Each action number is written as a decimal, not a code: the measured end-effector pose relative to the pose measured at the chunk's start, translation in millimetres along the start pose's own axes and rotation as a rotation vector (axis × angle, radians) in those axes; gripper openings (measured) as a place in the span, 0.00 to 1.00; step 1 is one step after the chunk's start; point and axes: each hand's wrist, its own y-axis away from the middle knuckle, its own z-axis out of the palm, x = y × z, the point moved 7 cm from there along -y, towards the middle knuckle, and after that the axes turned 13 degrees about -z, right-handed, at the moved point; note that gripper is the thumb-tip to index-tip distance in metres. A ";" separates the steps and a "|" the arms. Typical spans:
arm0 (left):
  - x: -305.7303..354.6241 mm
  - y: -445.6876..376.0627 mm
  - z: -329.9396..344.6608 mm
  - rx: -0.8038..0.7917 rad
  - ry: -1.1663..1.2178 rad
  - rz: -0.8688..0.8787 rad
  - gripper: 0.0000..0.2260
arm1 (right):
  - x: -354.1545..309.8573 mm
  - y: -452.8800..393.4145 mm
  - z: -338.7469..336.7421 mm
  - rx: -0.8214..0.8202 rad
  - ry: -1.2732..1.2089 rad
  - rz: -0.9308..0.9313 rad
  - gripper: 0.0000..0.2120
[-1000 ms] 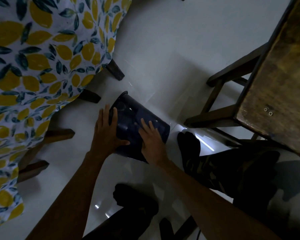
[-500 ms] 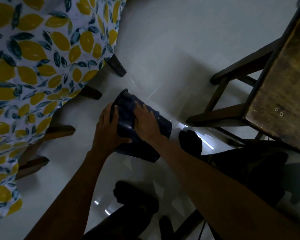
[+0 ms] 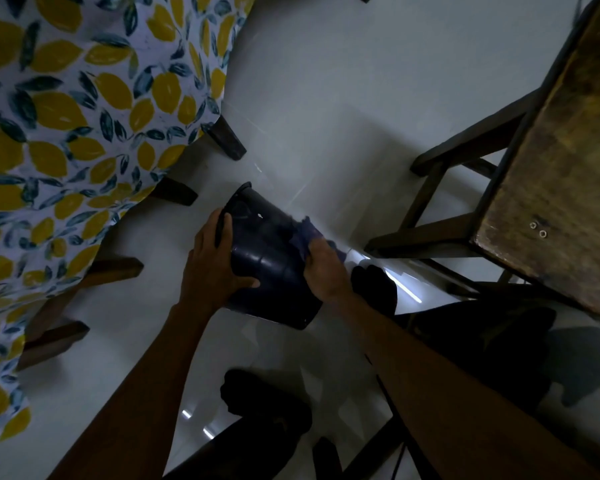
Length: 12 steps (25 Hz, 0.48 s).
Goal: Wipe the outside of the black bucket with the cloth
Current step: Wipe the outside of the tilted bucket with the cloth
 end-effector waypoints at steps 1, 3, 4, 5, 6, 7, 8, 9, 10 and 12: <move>0.2 0.4 -0.4 0.002 -0.009 0.005 0.64 | 3.2 25.7 -0.3 0.046 -0.017 0.012 0.18; 1.4 1.4 -0.2 -0.001 -0.012 0.015 0.64 | 2.6 54.2 8.2 0.097 0.011 -0.010 0.22; 1.7 2.2 0.5 -0.003 -0.007 0.023 0.64 | 2.4 50.4 8.1 0.103 0.033 -0.013 0.24; 2.8 1.7 0.3 0.000 -0.003 0.033 0.64 | 8.8 36.1 7.7 0.117 0.035 0.011 0.25; 3.8 -0.4 -0.1 0.002 -0.004 0.039 0.63 | 14.7 17.4 5.4 0.123 0.009 0.063 0.24; 4.9 -3.4 -0.5 0.001 -0.007 0.043 0.63 | 15.3 2.4 3.1 0.121 -0.026 0.105 0.22; 5.5 -6.4 -0.5 -0.002 -0.006 0.044 0.63 | 7.9 -5.9 3.7 0.123 -0.033 0.097 0.21; 5.4 -8.6 -0.3 -0.004 -0.004 0.040 0.63 | -6.1 -8.1 10.2 0.111 -0.039 0.045 0.22; 4.8 -9.1 0.0 -0.004 -0.001 0.032 0.63 | -26.5 -2.5 17.1 0.084 -0.034 -0.053 0.22; 2.7 -6.7 1.1 0.000 -0.001 0.022 0.63 | -56.4 15.8 23.9 0.037 -0.030 -0.237 0.23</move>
